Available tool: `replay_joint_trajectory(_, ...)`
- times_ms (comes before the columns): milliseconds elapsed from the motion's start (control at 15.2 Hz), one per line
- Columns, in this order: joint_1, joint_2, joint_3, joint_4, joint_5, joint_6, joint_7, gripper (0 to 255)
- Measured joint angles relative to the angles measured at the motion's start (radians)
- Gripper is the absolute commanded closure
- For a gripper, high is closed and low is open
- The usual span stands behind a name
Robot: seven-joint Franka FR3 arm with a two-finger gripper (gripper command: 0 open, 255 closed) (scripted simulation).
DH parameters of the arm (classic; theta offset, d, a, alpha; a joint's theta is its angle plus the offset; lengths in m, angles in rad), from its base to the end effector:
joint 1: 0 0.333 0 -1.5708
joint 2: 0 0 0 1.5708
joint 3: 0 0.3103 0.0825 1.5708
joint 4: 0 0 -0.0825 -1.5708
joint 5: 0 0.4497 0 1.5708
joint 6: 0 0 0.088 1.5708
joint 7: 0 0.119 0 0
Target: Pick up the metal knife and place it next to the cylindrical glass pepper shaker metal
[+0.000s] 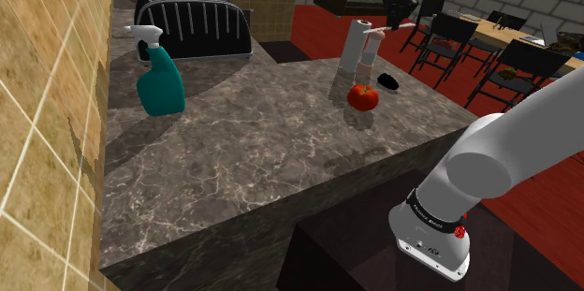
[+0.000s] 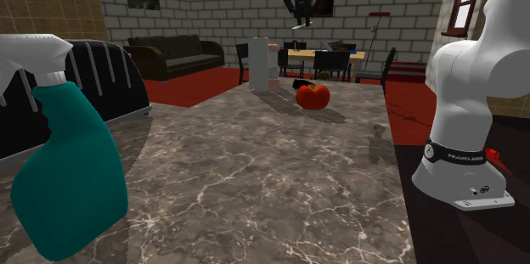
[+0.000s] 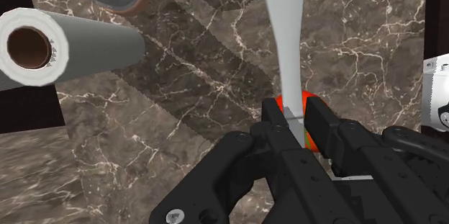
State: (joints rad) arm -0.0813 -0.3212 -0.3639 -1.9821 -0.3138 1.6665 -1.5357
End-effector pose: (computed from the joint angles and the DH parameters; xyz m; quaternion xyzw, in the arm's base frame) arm 0.4567 -0.2749 0.5663 0.8375 0.5372 -0.0862 0.0503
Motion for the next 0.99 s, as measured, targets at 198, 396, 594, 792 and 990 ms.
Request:
replay_joint_trajectory(198,-0.003,-0.004,-0.006,-0.040,-0.005,0.036,0.003,255)
replay_joint_trajectory(396,-0.005,-0.005,-0.010,-0.078,-0.008,0.073,0.010,255)
replay_joint_trajectory(594,-0.006,-0.005,-0.012,-0.120,-0.012,0.113,0.021,255)
replay_joint_trajectory(792,-0.008,-0.001,-0.018,-0.155,-0.015,0.152,0.026,255)
replay_joint_trajectory(990,-0.009,0.002,-0.022,-0.193,-0.019,0.192,0.034,255)
